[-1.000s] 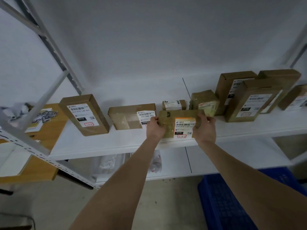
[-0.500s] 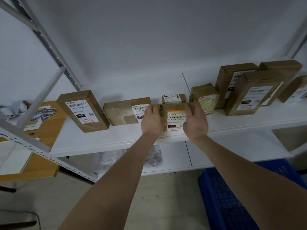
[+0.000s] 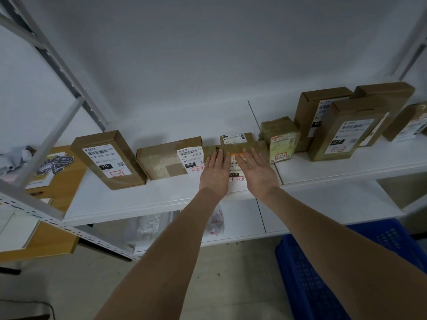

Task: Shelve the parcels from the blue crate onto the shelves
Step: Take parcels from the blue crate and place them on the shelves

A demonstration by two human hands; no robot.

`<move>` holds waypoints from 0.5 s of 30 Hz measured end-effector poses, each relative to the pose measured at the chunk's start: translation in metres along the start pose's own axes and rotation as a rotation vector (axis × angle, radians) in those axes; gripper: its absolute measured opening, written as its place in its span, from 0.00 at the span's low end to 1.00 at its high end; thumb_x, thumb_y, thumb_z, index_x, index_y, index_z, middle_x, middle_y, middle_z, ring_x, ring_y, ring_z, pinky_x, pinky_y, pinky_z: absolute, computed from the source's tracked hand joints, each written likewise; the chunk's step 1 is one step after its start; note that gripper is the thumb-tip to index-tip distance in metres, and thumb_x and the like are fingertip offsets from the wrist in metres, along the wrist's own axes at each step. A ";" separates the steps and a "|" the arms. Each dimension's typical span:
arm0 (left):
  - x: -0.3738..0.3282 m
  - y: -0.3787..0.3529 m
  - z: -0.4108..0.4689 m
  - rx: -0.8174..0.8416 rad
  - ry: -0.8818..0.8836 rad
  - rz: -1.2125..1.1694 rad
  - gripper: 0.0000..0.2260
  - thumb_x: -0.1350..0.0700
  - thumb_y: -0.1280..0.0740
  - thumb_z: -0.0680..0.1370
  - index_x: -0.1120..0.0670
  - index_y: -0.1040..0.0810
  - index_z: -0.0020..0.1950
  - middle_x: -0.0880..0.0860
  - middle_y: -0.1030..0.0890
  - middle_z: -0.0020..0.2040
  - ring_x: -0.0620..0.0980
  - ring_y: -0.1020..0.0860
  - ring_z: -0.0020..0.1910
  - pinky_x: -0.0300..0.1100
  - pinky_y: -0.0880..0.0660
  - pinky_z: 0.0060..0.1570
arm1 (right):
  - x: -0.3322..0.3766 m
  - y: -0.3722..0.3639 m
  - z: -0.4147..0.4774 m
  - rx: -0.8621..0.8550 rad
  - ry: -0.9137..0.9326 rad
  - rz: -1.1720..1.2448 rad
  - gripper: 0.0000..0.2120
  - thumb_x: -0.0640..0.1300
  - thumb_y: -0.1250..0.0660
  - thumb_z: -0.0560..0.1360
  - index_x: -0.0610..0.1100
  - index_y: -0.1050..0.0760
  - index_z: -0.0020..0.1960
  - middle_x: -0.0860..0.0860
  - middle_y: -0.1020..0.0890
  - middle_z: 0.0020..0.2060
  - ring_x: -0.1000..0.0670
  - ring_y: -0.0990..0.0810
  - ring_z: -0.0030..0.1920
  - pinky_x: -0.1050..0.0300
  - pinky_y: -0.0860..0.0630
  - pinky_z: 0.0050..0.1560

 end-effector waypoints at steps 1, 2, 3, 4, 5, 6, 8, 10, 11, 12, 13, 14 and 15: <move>0.001 0.001 0.002 0.004 0.000 0.003 0.30 0.64 0.44 0.79 0.59 0.54 0.78 0.59 0.53 0.78 0.57 0.54 0.77 0.48 0.55 0.76 | 0.000 0.000 0.002 0.007 0.000 0.000 0.33 0.34 0.45 0.79 0.46 0.56 0.79 0.45 0.54 0.78 0.43 0.57 0.78 0.53 0.60 0.75; 0.002 0.001 0.004 0.008 0.002 0.004 0.30 0.64 0.44 0.79 0.59 0.55 0.78 0.59 0.53 0.78 0.57 0.54 0.77 0.48 0.55 0.76 | 0.000 0.001 0.005 0.015 -0.001 0.002 0.33 0.34 0.45 0.79 0.46 0.56 0.79 0.45 0.54 0.78 0.43 0.57 0.78 0.53 0.60 0.75; 0.003 0.002 0.006 0.014 0.005 0.004 0.30 0.64 0.43 0.79 0.59 0.55 0.78 0.59 0.53 0.78 0.57 0.54 0.77 0.48 0.55 0.76 | -0.001 0.001 0.008 0.020 -0.001 0.010 0.34 0.34 0.44 0.79 0.46 0.56 0.79 0.45 0.54 0.78 0.43 0.57 0.78 0.53 0.60 0.75; 0.004 0.003 0.009 0.020 0.006 0.005 0.31 0.64 0.43 0.79 0.59 0.55 0.78 0.59 0.53 0.78 0.57 0.54 0.77 0.48 0.55 0.76 | -0.001 0.001 0.010 0.024 -0.003 0.019 0.34 0.33 0.44 0.78 0.46 0.56 0.79 0.45 0.54 0.78 0.43 0.57 0.78 0.53 0.60 0.75; 0.005 0.004 0.011 0.027 0.007 0.004 0.31 0.64 0.42 0.79 0.59 0.54 0.78 0.59 0.53 0.78 0.57 0.54 0.77 0.48 0.54 0.76 | -0.002 0.001 0.013 0.027 -0.004 0.025 0.34 0.33 0.44 0.78 0.46 0.56 0.79 0.45 0.54 0.78 0.44 0.57 0.78 0.53 0.60 0.75; 0.006 0.004 0.013 0.033 0.007 0.002 0.31 0.64 0.42 0.79 0.59 0.54 0.78 0.59 0.53 0.78 0.57 0.54 0.77 0.48 0.54 0.76 | -0.002 0.001 0.015 0.029 -0.004 0.031 0.35 0.33 0.43 0.78 0.46 0.56 0.79 0.45 0.54 0.78 0.44 0.57 0.78 0.53 0.60 0.75; 0.008 0.005 0.018 0.048 0.011 -0.001 0.32 0.64 0.41 0.78 0.59 0.54 0.78 0.60 0.53 0.78 0.58 0.54 0.77 0.48 0.54 0.76 | -0.003 0.001 0.020 0.029 -0.003 0.043 0.35 0.34 0.43 0.78 0.47 0.55 0.79 0.46 0.54 0.78 0.44 0.57 0.78 0.53 0.60 0.75; 0.010 0.006 0.022 0.061 0.014 0.001 0.32 0.64 0.41 0.78 0.59 0.55 0.78 0.60 0.53 0.78 0.58 0.54 0.77 0.48 0.54 0.76 | -0.005 0.001 0.025 0.030 -0.003 0.062 0.35 0.34 0.42 0.78 0.47 0.54 0.79 0.46 0.53 0.78 0.44 0.57 0.78 0.53 0.59 0.75; 0.011 0.006 0.024 0.066 0.014 0.002 0.33 0.64 0.40 0.78 0.59 0.55 0.78 0.60 0.53 0.78 0.58 0.54 0.77 0.48 0.54 0.75 | -0.005 0.001 0.028 0.029 -0.003 0.071 0.35 0.34 0.42 0.78 0.47 0.54 0.79 0.46 0.53 0.78 0.45 0.57 0.78 0.53 0.59 0.75; 0.012 0.006 0.026 0.071 0.014 0.002 0.33 0.64 0.39 0.78 0.59 0.55 0.78 0.60 0.53 0.78 0.58 0.53 0.77 0.48 0.53 0.75 | -0.005 0.001 0.030 0.029 -0.004 0.078 0.35 0.34 0.41 0.78 0.47 0.54 0.79 0.46 0.53 0.78 0.45 0.57 0.78 0.53 0.59 0.75; 0.013 0.006 0.029 0.076 0.015 0.001 0.34 0.64 0.39 0.77 0.59 0.55 0.78 0.60 0.53 0.78 0.58 0.53 0.77 0.48 0.53 0.75 | -0.006 0.001 0.032 0.031 -0.002 0.084 0.35 0.34 0.41 0.78 0.48 0.53 0.79 0.46 0.53 0.78 0.45 0.57 0.78 0.53 0.59 0.75; 0.014 0.006 0.031 0.082 0.016 0.000 0.35 0.64 0.38 0.77 0.59 0.55 0.78 0.60 0.53 0.78 0.58 0.53 0.77 0.48 0.53 0.75 | -0.007 0.001 0.034 0.034 0.000 0.089 0.35 0.34 0.40 0.78 0.48 0.53 0.79 0.46 0.53 0.78 0.45 0.57 0.78 0.53 0.59 0.75; 0.015 0.007 0.033 0.089 0.016 -0.001 0.35 0.64 0.38 0.77 0.59 0.56 0.78 0.60 0.53 0.78 0.58 0.54 0.77 0.48 0.53 0.75 | -0.008 0.001 0.037 0.036 0.002 0.095 0.36 0.34 0.40 0.78 0.48 0.53 0.79 0.47 0.53 0.78 0.45 0.57 0.78 0.53 0.59 0.75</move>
Point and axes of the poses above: each hand's wrist, its own z-axis towards the middle knuckle, its own y-axis out of the back of the hand, x = y × z, the point moved 4 cm from there along z, towards the middle knuckle
